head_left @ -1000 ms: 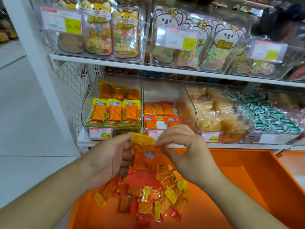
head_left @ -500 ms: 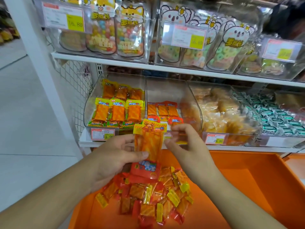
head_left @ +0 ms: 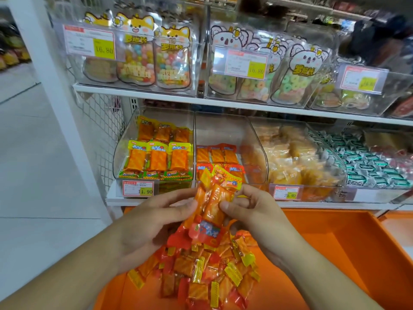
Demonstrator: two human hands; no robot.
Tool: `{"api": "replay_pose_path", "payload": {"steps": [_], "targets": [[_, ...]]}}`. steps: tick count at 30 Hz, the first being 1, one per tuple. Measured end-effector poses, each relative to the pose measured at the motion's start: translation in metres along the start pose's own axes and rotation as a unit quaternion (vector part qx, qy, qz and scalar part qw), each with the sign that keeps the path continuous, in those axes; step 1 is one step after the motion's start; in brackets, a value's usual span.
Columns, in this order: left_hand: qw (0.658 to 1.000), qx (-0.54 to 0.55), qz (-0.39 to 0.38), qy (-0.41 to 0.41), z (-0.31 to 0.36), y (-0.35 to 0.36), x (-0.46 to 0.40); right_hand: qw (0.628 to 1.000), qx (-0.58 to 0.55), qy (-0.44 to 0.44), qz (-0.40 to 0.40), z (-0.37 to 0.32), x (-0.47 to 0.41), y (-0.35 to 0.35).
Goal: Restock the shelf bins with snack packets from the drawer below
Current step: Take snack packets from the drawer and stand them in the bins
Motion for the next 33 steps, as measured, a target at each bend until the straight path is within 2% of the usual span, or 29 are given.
{"api": "replay_pose_path", "payload": {"steps": [2, 5, 7, 13, 18, 22, 24, 27, 30, 33], "targets": [[0.999, -0.030, 0.023, -0.001, 0.000, 0.000, -0.001, 1.000, 0.006, -0.005, 0.005, -0.002, -0.001, -0.004], [0.987, -0.112, 0.119, 0.009, 0.001, -0.001, -0.003, 0.999, -0.009, -0.007, 0.034, -0.004, -0.003, -0.012], [0.978, -0.146, 0.150, 0.014, 0.001, -0.004, -0.003, 0.999, -0.030, -0.008, 0.032, -0.006, -0.004, -0.014], [0.984, -0.103, 0.146, -0.004, 0.002, -0.003, -0.006, 0.997, -0.073, -0.022, 0.025, -0.016, -0.002, -0.011], [0.989, -0.064, 0.129, -0.012, -0.001, -0.003, -0.008, 0.996, -0.081, 0.005, 0.026, -0.021, 0.002, -0.008], [0.993, -0.078, 0.091, 0.002, 0.002, 0.002, -0.005, 0.999, 0.015, -0.035, 0.008, -0.020, 0.003, -0.008], [0.986, -0.152, 0.061, 0.013, 0.001, 0.003, -0.002, 0.992, 0.107, -0.062, 0.005, -0.019, 0.004, -0.005], [0.965, -0.259, 0.032, 0.030, -0.006, 0.004, -0.001, 0.962, 0.252, -0.103, 0.007, -0.012, 0.002, 0.001], [0.946, -0.322, 0.026, 0.034, -0.011, 0.003, -0.002, 0.948, 0.305, -0.087, 0.013, -0.010, 0.003, 0.004], [0.922, -0.386, 0.032, 0.028, -0.005, 0.003, -0.001, 0.948, 0.309, -0.041, -0.062, -0.017, 0.006, 0.002]]}}
Point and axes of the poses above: each hand's wrist, its own x-axis away from the middle knuckle, its own y-axis out of the palm, z = x × y, the point moved 1 cm from there along -x, towards the middle knuckle
